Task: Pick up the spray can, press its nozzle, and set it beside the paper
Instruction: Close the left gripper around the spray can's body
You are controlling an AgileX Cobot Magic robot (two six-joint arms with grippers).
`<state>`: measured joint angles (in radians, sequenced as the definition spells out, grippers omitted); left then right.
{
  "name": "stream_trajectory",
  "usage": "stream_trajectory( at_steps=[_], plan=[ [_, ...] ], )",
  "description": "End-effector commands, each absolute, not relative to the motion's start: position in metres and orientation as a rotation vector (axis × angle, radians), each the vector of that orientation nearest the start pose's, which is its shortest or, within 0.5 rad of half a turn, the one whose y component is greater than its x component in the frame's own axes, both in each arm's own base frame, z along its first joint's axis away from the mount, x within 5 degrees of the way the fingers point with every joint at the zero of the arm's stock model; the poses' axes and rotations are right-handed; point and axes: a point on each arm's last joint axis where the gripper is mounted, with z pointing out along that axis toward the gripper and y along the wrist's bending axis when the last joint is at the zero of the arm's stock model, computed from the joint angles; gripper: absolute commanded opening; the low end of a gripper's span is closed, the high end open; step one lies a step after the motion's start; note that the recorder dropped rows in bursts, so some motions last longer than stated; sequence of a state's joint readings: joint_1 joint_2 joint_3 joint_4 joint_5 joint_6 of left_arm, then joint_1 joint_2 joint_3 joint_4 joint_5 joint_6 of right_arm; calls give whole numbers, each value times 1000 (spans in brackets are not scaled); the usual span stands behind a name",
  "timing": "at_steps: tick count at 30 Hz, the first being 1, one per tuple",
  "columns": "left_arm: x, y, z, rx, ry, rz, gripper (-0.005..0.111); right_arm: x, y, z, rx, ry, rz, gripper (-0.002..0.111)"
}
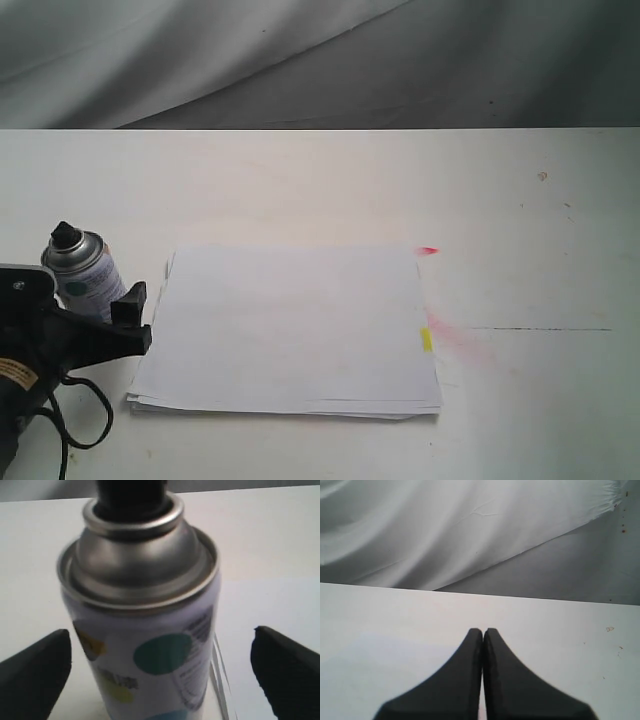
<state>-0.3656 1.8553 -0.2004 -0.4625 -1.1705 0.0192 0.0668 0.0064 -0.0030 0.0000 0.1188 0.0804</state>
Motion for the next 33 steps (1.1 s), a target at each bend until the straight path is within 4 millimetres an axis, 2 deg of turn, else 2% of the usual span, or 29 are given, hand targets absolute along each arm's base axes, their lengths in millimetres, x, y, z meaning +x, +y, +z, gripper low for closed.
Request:
stream_trajectory(
  at_steps=[1, 8, 13, 19, 26, 31, 33],
  plan=[
    [222, -43, 100, -73, 1946, 113, 90, 56, 3, 203, 14, 1602, 106, 0],
    [236, -46, 102, -110, 1951, 139, 90, 56, 3, 203, 14, 1602, 106, 0],
    [242, -37, 98, -164, 2008, 151, 90, 56, 3, 203, 14, 1602, 106, 0],
    [245, -26, 97, -147, 2020, 136, 90, 56, 3, 203, 14, 1602, 106, 0],
    [246, -23, 97, -151, 2018, 118, 89, 56, 3, 203, 14, 1602, 106, 0],
    [251, -26, 97, -142, 2036, 103, 81, 56, 3, 203, 14, 1602, 106, 0],
    [254, -27, 99, -141, 2027, 101, 69, 56, 3, 203, 14, 1602, 106, 0]
  ],
)
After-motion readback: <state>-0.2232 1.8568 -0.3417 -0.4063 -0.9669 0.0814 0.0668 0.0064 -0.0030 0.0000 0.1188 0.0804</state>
